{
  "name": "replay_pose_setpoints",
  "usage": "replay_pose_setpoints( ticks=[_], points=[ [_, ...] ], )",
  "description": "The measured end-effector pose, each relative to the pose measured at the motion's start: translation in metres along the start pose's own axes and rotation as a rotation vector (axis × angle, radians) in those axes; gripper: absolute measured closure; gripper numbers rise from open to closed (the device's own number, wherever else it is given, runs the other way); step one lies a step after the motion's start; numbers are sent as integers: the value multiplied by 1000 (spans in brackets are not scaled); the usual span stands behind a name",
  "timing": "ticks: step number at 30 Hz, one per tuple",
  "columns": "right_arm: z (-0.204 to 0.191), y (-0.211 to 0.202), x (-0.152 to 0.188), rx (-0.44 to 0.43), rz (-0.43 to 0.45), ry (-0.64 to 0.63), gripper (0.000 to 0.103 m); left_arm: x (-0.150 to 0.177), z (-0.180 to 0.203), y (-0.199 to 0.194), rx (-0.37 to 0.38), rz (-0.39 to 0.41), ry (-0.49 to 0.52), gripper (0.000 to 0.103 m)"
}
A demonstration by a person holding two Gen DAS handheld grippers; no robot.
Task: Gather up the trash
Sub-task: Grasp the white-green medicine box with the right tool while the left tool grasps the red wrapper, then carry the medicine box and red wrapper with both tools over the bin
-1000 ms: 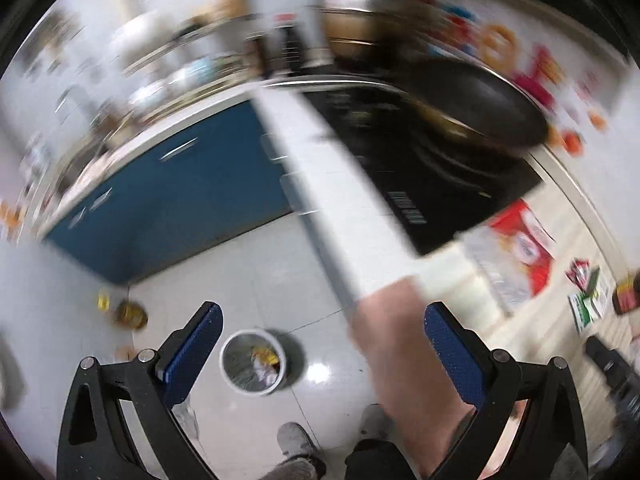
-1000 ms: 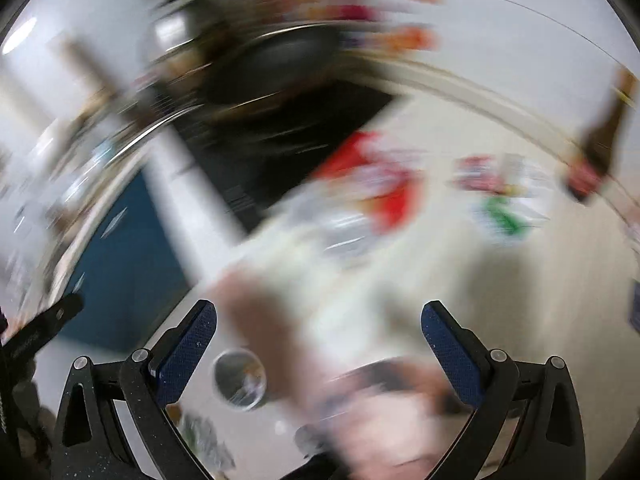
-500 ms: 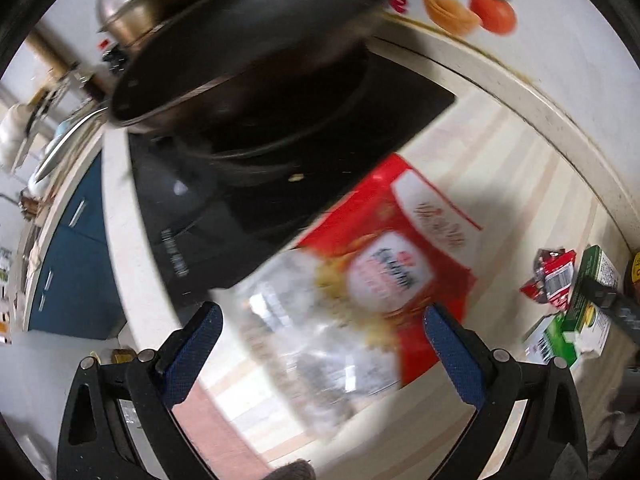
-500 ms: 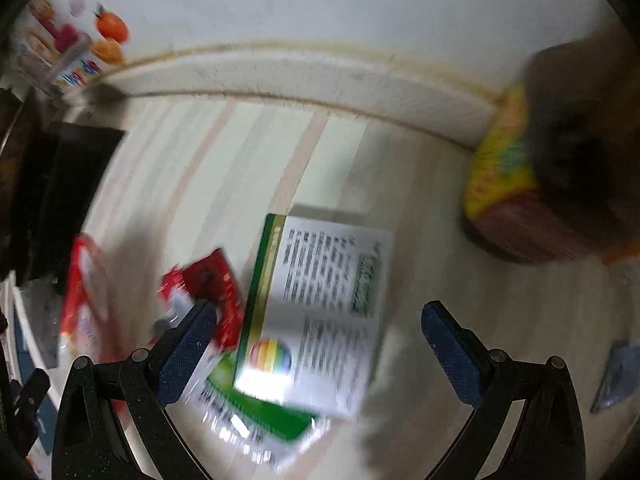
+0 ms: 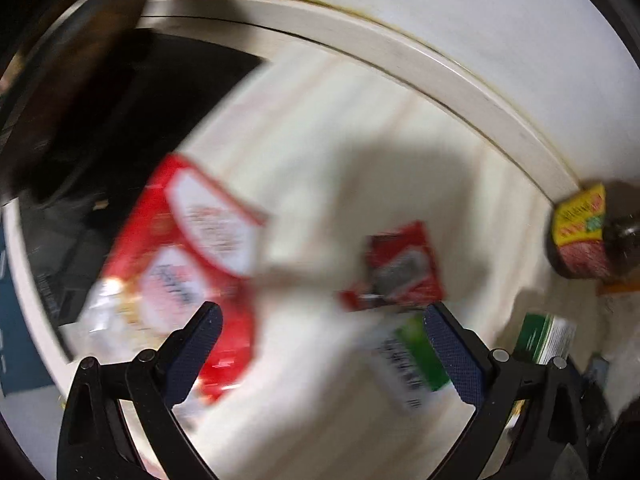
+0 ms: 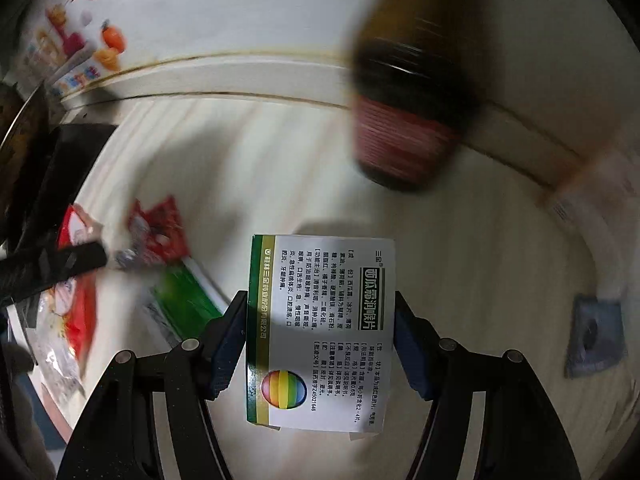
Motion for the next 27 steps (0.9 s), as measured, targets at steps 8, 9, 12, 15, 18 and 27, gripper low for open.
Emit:
replay_pose_setpoints(
  ticks=[8,9,12,15,18,27],
  points=[
    [66,4,-1,43,-3,174,34,-18,51,28,2,-51,90,78],
    [70,3,-2,47,1,182,34,-19,53,28,5,-48,94,79],
    [75,-1,-7,55,24,188,34,-20,57,17,-8,2,112,96],
    [72,-9,-10,55,44,181,34,-16,58,-2,-23,60,125,99],
    [65,-23,-11,46,65,161,34,-5,56,-27,-28,121,132,99],
    [4,-96,21,-42,150,16,34,66,-18,-137,0,292,85,99]
  ],
)
Point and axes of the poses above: each gripper's, at about its wrist camera, not at the fingertips, and y roughly the way its jaws point, z to its right, x to its underside, the point moved 2 cm from there along y, roughly the way its jaws point, and after that the axes turned 3 degrees about -z, right-handed, at the moved point
